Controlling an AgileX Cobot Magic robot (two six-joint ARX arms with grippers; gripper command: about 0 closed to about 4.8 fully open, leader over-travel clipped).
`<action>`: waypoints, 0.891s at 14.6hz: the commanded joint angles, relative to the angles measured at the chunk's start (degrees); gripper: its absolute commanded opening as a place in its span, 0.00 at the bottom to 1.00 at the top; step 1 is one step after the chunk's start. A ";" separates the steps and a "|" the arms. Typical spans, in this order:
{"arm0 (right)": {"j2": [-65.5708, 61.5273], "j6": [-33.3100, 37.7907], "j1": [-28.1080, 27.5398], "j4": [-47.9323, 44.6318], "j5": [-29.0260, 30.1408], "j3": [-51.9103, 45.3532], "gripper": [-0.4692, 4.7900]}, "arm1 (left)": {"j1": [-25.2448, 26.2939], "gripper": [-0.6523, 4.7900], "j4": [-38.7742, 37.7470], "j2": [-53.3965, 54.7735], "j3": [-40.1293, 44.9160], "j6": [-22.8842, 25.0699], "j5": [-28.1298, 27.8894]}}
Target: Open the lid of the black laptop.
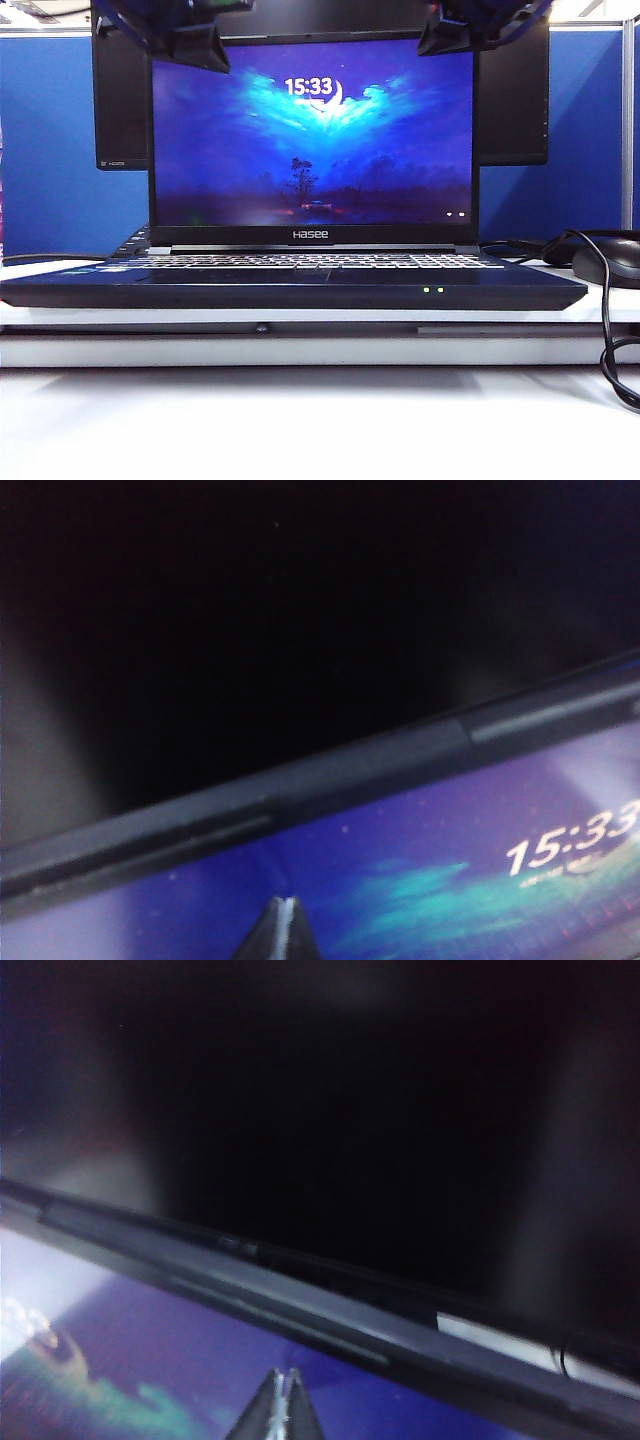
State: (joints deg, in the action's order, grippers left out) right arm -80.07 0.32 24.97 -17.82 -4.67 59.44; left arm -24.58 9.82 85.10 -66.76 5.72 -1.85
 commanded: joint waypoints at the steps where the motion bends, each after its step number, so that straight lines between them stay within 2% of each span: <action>1: -1.33 -0.37 -1.33 -2.03 0.39 1.60 0.09 | 1.42 0.11 3.19 0.94 -0.24 -1.27 -0.28; 7: -1.33 -0.28 -3.17 -1.20 1.40 1.57 0.09 | 1.55 0.11 5.16 2.75 -0.26 -1.86 0.57; 11: 1.31 1.14 -3.15 2.40 3.04 1.51 0.09 | 1.51 0.11 -0.59 -0.61 -0.28 -2.80 2.14; 13: 4.35 0.94 -3.15 7.63 3.08 1.51 0.09 | 1.51 0.11 -4.79 -3.69 -0.28 -3.26 2.16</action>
State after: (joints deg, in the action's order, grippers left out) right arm -76.73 1.21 21.78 -11.97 -1.65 60.75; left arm -23.11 6.63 82.59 -66.78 2.90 0.03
